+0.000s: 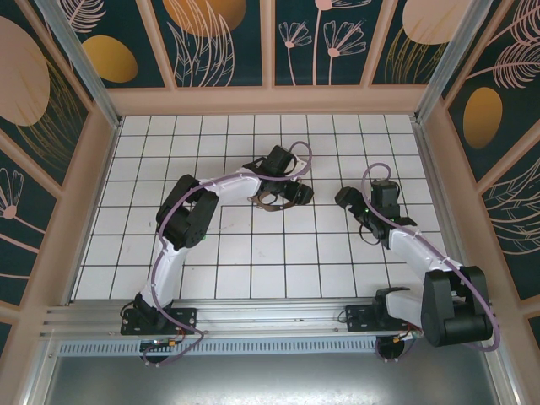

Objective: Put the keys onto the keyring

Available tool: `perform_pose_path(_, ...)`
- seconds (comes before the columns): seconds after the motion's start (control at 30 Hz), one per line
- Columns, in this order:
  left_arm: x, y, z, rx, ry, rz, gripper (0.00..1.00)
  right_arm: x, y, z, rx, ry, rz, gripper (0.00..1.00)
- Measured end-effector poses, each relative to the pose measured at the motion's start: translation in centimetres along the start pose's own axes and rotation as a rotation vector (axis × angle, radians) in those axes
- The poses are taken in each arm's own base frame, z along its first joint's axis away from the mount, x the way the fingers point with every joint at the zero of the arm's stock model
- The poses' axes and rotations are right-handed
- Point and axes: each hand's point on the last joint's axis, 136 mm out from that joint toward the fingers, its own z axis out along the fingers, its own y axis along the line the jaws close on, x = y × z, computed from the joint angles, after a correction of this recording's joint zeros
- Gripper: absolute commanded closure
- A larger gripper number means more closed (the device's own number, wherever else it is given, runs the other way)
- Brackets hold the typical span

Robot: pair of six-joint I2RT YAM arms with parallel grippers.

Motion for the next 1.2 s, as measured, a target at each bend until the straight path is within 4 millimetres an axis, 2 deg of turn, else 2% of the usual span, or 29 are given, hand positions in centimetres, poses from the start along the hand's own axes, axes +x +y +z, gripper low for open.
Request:
perform_pose_path(0.23,1.6,0.0,0.5,0.025,0.026,-0.009,0.35,0.0,-0.3,0.0,0.006,-0.001,0.005,0.05)
perform_pose_path(0.37,1.7,0.2,-0.4,0.0,0.0,-0.001,0.35,0.0,-0.3,0.0,0.005,0.0,0.006,0.05)
perform_pose_path(0.73,-1.8,0.2,-2.2,-0.071,-0.089,0.085,0.34,0.6,-0.3,0.1,-0.01,0.024,0.015,0.05)
perform_pose_path(0.9,-3.6,-0.3,-2.9,-0.08,-0.103,0.171,0.43,0.7,-0.2,0.1,-0.016,0.028,0.02,0.05)
perform_pose_path(1.03,-3.3,-0.2,-2.6,-0.081,-0.073,0.211,0.48,0.9,-0.2,0.3,-0.017,0.037,0.029,0.05)
perform_pose_path(1.2,-1.4,0.4,-1.4,-0.071,-0.008,0.223,0.48,1.0,-0.4,0.5,-0.012,0.043,0.038,0.05)
